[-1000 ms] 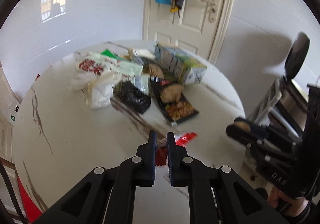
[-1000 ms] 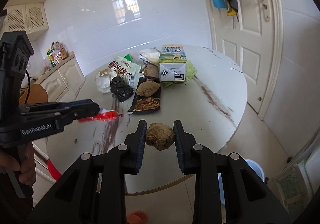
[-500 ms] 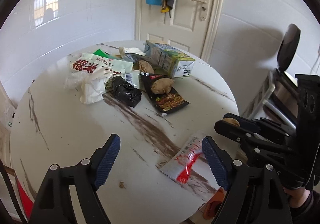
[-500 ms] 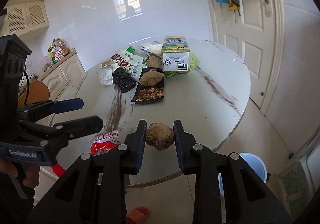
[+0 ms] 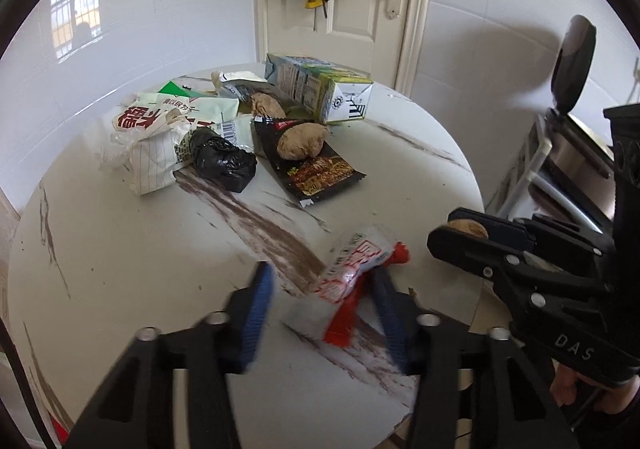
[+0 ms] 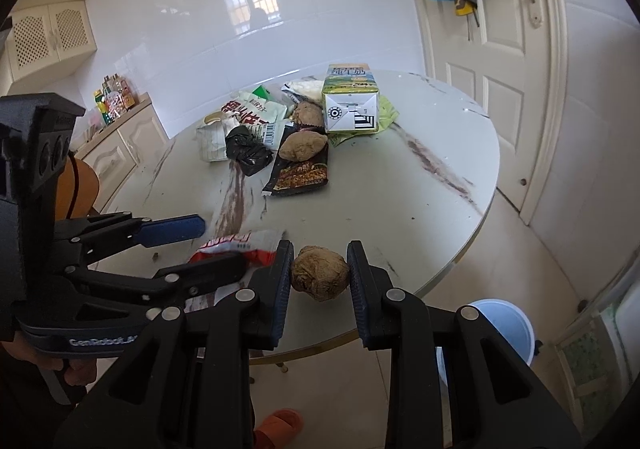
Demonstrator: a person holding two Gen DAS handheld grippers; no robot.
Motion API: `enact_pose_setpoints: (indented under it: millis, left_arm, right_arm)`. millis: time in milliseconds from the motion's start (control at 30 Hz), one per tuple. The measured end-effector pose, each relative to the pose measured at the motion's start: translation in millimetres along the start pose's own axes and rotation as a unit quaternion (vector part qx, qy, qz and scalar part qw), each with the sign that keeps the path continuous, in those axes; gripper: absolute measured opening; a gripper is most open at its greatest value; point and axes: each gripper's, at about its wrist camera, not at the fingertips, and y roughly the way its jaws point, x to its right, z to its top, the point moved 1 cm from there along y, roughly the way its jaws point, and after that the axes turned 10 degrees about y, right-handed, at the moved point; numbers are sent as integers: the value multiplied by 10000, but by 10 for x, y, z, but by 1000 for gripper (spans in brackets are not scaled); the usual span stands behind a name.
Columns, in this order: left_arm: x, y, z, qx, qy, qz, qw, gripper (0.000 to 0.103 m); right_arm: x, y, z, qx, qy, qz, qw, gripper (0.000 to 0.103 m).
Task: Collect trash
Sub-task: 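Carry both items to the blue bin and open both grippers over it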
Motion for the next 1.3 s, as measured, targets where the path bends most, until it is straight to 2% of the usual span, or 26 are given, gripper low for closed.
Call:
enact_pose_setpoints:
  millis: [67,100,200,333,467,633,767,933,967,1000,1067,1200,1300]
  left_arm:
    - [-44,30,16,25,-164,-88,9998,13]
    - [-73,41,23,18,-246,-96,9997,11]
    - [-86,39,54,75,-444,-114,9989,9]
    - [53,-79,160,338,-410,-277,9982,9]
    - [359,-144,376,611,-179,-667,9957,9]
    - [870,-8,695,739,339,-1016,9915,9]
    - [1236,291,973,713,703,-1243,9872,9]
    - [1476,850,1273,417,903,-1300,9865,9]
    - [1528,964,1327,363,919,-1342,9860,9]
    - [1579,1059,1377,291,933,-1337,9862,9]
    - [1663,1304,1464,110,1008,-1345,9857,9]
    - [1818,1750,1632,-184,993,-1392,9851,11]
    - [1892,2011,1732,-291,1001,-1218,9871,19]
  right_arm:
    - [-4,2,-2,8,-15,0,10000,26]
    - [-2,5,-2,2,-8,19,10000,26]
    - [27,-15,-3,42,20,24,10000,26]
    - [144,-121,17,189,178,83,9996,26]
    - [364,-303,79,433,434,44,9981,26]
    - [808,-607,116,821,763,-418,9928,26]
    - [1230,-707,114,912,1052,-894,9862,26]
    - [1759,-570,153,876,1380,-1194,9793,29]
    - [1872,-518,151,824,1430,-1277,9780,34]
    - [1953,-472,149,741,1468,-1338,9773,44]
    - [2101,-436,100,685,1557,-1510,9738,54]
    - [2334,-507,-36,575,1721,-1779,9672,61]
    - [2464,-554,-114,496,1852,-1936,9622,63]
